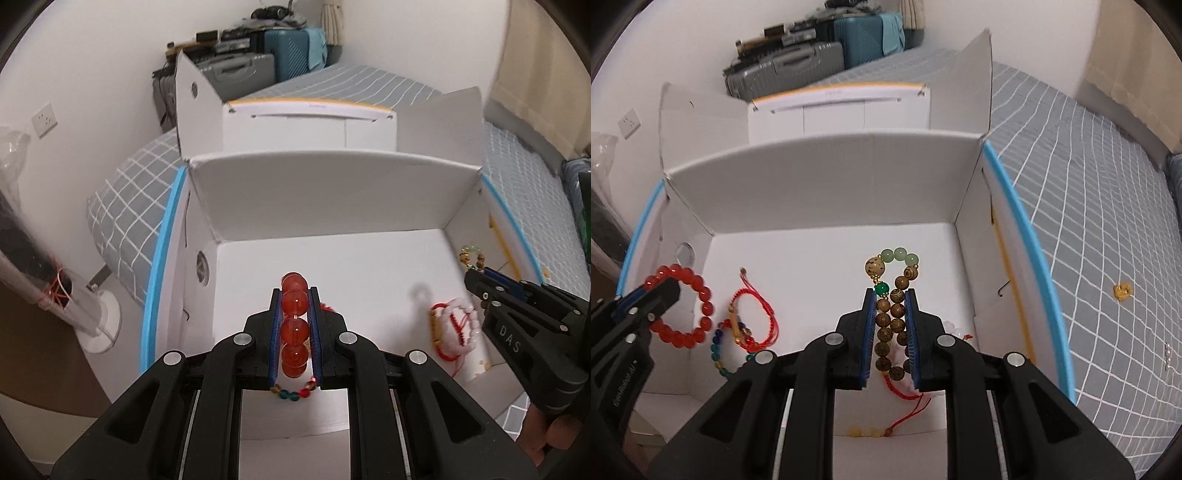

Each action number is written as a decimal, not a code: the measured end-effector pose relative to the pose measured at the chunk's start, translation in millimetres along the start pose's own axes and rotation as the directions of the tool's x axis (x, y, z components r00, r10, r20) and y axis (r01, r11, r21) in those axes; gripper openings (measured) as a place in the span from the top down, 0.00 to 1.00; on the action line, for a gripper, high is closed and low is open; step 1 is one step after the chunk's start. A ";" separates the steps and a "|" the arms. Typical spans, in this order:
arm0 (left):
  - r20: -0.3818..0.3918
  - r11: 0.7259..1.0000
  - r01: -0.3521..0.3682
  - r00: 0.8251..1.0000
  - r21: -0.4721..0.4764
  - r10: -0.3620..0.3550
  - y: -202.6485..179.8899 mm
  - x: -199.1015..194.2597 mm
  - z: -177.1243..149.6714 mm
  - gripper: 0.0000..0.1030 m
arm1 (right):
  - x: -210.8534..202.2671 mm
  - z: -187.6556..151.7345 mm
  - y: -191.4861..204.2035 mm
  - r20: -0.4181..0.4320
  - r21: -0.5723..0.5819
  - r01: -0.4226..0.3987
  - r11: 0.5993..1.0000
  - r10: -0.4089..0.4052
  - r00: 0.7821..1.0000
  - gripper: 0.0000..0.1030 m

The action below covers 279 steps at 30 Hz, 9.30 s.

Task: Organize jewelry
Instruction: 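Carry both held bracelets over the open white box with both tools, then open both tools to drop the bracelets into the box, then move both open tools back over the remaining bracelets on the bed, then grasp the amber bead bracelet with the left tool while the right tool grasps the pearl strand, then carry both held items over the open white box with both tools, then open both tools to drop the items into the box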

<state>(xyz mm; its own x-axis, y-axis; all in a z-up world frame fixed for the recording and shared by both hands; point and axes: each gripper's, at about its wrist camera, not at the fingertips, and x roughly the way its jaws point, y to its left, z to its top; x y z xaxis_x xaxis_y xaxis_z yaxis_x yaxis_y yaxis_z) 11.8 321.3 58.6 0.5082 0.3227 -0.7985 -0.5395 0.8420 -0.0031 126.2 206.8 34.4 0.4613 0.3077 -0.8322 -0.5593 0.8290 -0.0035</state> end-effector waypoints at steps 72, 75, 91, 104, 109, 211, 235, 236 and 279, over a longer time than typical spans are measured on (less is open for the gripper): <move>0.112 0.953 0.232 0.960 0.197 -0.257 -151.9 -53.5 -9.4 0.06 | -144.9 -84.8 -192.5 0.209 0.343 0.224 0.912 -0.307 0.928 0.08; 0.105 0.937 0.265 0.950 0.228 -0.294 -182.0 -53.0 -12.1 0.06 | -151.8 -105.7 -220.0 0.187 0.376 0.270 0.887 -0.358 0.915 0.08; 0.026 0.843 0.320 0.930 0.433 -0.366 -381.8 0.4 -13.1 0.06 | -114.0 -147.9 -379.1 0.050 0.499 0.343 0.796 -0.421 0.906 0.08; -0.082 0.815 0.310 0.947 0.489 -0.311 -480.3 108.7 -12.3 0.06 | -27.3 -162.8 -474.3 -0.058 0.540 0.351 0.765 -0.382 0.922 0.16; -0.074 0.821 0.307 0.947 0.481 -0.311 -494.2 124.5 -11.0 0.06 | -2.1 -163.6 -482.2 -0.094 0.525 0.342 0.779 -0.347 0.933 0.23; 0.058 0.841 0.303 0.929 0.448 -0.365 -356.9 -47.0 -19.1 0.91 | -149.7 -137.0 -352.5 0.095 0.476 0.311 0.823 -0.400 0.912 0.90; 0.155 0.959 0.160 0.968 0.232 -0.199 -171.0 -80.9 -6.4 0.91 | -121.7 -58.3 -168.7 0.200 0.235 0.165 0.958 -0.214 0.956 0.90; 0.153 0.965 0.151 0.971 0.214 -0.186 -159.3 -78.0 -5.5 0.91 | -118.8 -54.8 -159.8 0.201 0.222 0.159 0.962 -0.205 0.958 0.90; 0.065 0.997 -0.022 0.998 -0.071 0.027 4.4 -19.2 -19.8 0.37 | -42.4 -20.0 -15.6 0.158 -0.005 -0.028 1.000 0.029 0.987 0.28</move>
<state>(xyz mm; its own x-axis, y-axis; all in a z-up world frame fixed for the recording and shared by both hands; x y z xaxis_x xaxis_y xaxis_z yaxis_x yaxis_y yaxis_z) -13.6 310.2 62.0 0.5362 0.3727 -0.7574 -0.5967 0.8020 -0.0277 101.6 171.5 58.6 0.5482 0.4012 -0.7339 -0.5755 0.8176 0.0171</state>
